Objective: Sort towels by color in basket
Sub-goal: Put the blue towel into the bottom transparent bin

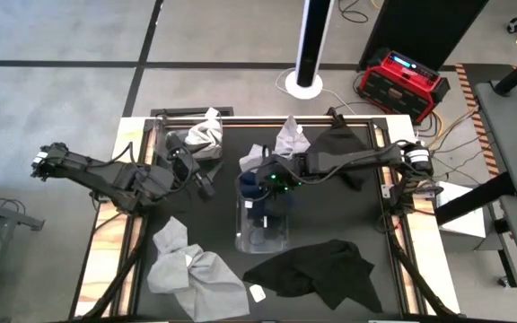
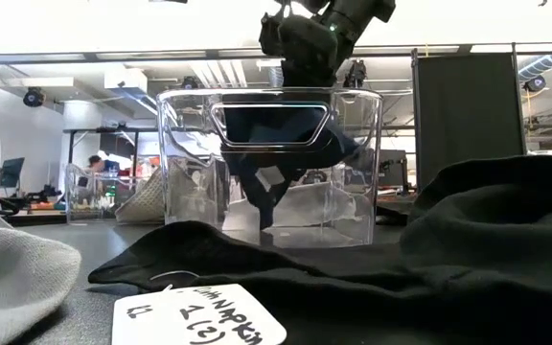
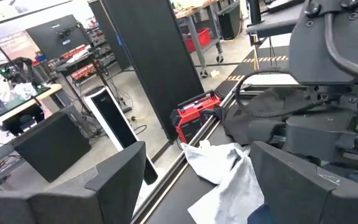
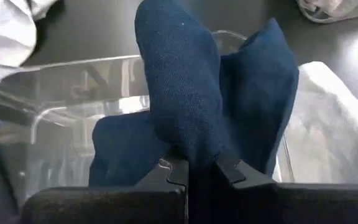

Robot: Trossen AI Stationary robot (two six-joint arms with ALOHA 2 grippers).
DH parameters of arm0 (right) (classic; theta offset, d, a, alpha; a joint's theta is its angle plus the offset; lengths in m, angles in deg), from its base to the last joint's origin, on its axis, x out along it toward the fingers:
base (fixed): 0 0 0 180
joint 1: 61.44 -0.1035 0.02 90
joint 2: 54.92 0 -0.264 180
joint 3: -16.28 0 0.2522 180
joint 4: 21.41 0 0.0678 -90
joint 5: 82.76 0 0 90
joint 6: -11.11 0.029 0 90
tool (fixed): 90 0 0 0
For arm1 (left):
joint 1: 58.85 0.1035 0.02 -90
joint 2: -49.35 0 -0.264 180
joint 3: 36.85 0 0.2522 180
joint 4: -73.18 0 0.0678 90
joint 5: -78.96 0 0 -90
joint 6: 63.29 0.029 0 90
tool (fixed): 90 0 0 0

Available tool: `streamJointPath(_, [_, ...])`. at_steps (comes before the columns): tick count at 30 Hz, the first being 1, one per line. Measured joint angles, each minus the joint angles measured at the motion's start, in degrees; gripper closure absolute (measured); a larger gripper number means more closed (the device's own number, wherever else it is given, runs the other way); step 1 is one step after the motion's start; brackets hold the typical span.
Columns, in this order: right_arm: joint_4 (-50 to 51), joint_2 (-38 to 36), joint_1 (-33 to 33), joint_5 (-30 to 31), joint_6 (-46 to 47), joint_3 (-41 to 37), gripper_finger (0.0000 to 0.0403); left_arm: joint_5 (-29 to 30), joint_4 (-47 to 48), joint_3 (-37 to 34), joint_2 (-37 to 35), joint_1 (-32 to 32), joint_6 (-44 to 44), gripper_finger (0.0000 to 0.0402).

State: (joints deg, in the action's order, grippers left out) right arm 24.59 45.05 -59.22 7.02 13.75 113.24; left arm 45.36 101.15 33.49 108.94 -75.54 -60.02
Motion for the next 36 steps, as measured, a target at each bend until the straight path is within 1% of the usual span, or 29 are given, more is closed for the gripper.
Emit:
streamJointPath(10, [-4.35, 3.14, -0.33, 0.00, -10.07, 0.00, 0.0390, -0.61, 0.40, -0.02, 1.63, 0.00, -0.22, 0.0126])
streamJointPath(15, [-4.02, 4.11, -0.46, 0.03, -14.21, -0.02, 0.0390, -1.38, 0.47, -0.02, 2.27, 0.00, -0.22, 0.0126])
streamJointPath(26, [-5.04, 7.69, -0.46, 0.20, -13.77, -0.11, 0.0390, -1.97, 0.47, -0.04, 2.36, -0.09, -0.22, 0.0126])
streamJointPath(36, [-6.15, 8.01, -0.43, 0.17, -14.06, -0.13, 0.0390, -2.59, 0.86, -0.09, 2.42, -0.15, -0.85, 0.0126])
